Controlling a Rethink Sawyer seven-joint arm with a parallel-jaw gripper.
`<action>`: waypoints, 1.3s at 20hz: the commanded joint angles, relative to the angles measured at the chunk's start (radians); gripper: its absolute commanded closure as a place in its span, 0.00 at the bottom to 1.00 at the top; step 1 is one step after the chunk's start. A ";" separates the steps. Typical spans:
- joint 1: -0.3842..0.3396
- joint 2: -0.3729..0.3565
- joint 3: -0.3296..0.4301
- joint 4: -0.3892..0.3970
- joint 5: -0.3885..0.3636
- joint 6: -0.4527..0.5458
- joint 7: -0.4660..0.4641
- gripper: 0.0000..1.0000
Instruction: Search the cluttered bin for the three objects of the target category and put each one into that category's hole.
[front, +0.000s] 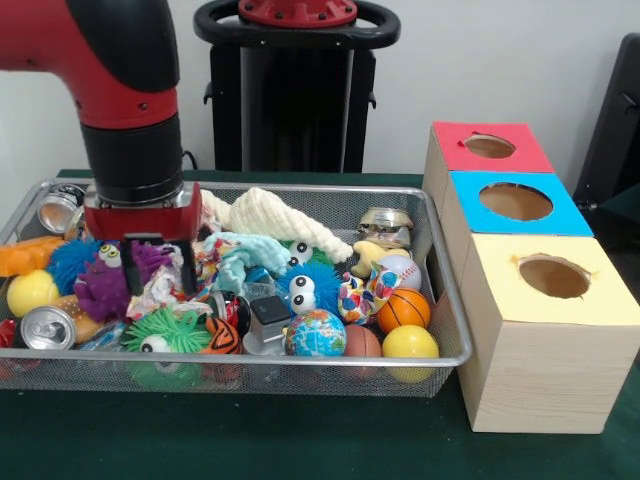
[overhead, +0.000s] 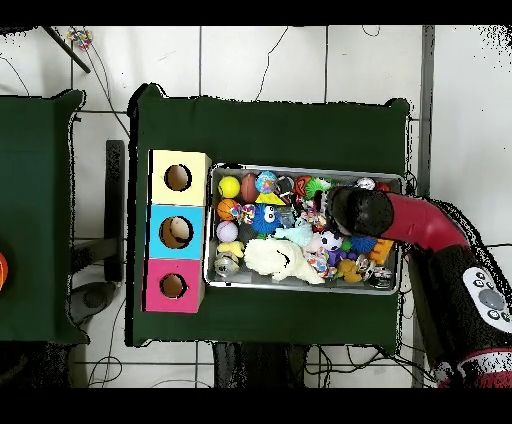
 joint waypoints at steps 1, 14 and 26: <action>-0.027 0.078 0.110 -0.120 -0.084 0.109 -0.299 0.00; -0.048 0.115 0.130 -0.172 -0.155 0.098 -0.288 0.00; -0.029 0.117 0.063 -0.193 -0.222 0.132 -0.259 0.00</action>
